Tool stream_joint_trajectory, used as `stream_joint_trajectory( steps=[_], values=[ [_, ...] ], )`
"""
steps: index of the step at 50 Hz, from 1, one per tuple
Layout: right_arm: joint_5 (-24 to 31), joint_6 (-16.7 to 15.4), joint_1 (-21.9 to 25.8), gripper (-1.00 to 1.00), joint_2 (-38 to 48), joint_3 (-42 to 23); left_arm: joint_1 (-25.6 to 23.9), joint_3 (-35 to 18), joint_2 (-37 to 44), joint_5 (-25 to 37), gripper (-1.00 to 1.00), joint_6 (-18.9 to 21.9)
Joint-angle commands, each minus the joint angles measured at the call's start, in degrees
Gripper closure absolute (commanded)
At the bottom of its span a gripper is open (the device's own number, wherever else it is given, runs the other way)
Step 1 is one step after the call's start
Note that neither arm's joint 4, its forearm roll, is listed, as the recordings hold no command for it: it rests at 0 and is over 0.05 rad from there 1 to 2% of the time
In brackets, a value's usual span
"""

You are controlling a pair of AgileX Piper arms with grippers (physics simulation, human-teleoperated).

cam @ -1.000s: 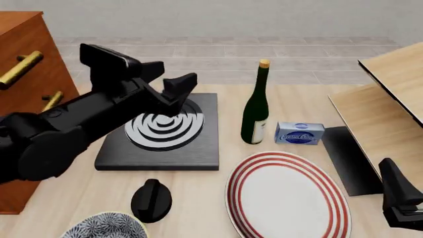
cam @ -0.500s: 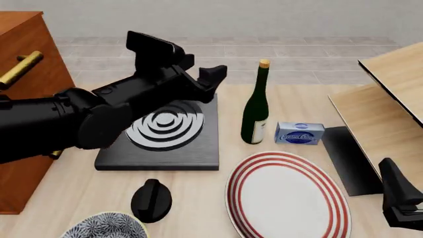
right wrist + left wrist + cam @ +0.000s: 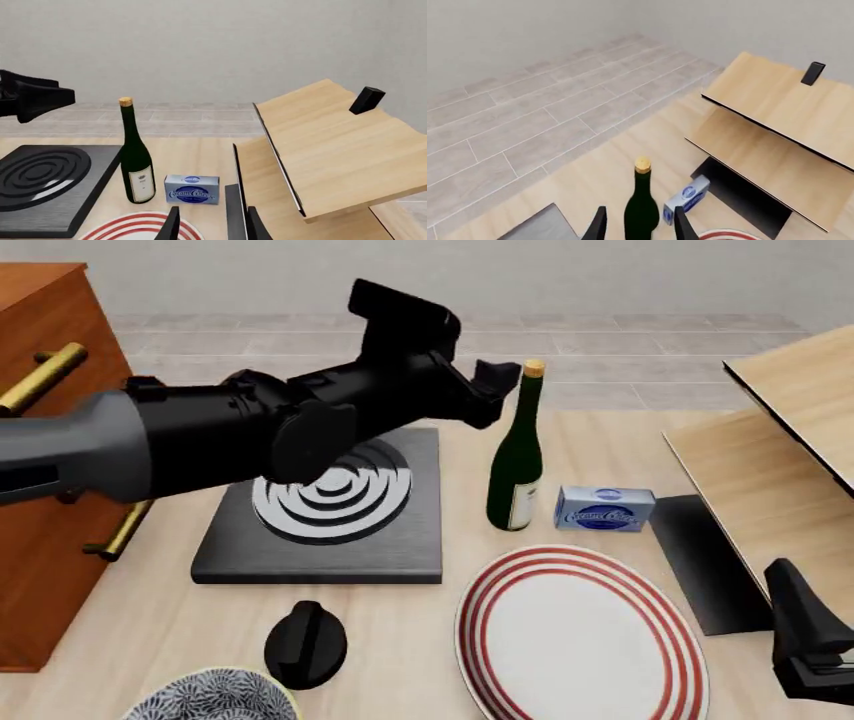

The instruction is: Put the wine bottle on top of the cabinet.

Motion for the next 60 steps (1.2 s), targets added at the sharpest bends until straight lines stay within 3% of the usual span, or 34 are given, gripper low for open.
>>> stream_joint_trajectory(
  steps=[1, 5, 12, 60],
  values=[
    [-0.1, 0.0, 0.0, -1.0, 0.1, 0.0, -0.4, -7.9, 6.4, 2.9, -1.0, 1.0],
    [-0.3, 0.0, 0.0, -1.0, 0.3, 0.0, -1.1, -12.4, 10.3, 5.2, -1.0, 2.1],
    [-0.2, 0.0, 0.0, -1.0, 0.2, 0.0, -1.2, -15.7, 12.8, 6.2, -1.0, 2.0],
    [-0.4, 0.0, 0.0, -1.0, 0.4, 0.0, 0.6, -25.7, 25.7, 8.7, -1.0, 0.8]
  ],
)
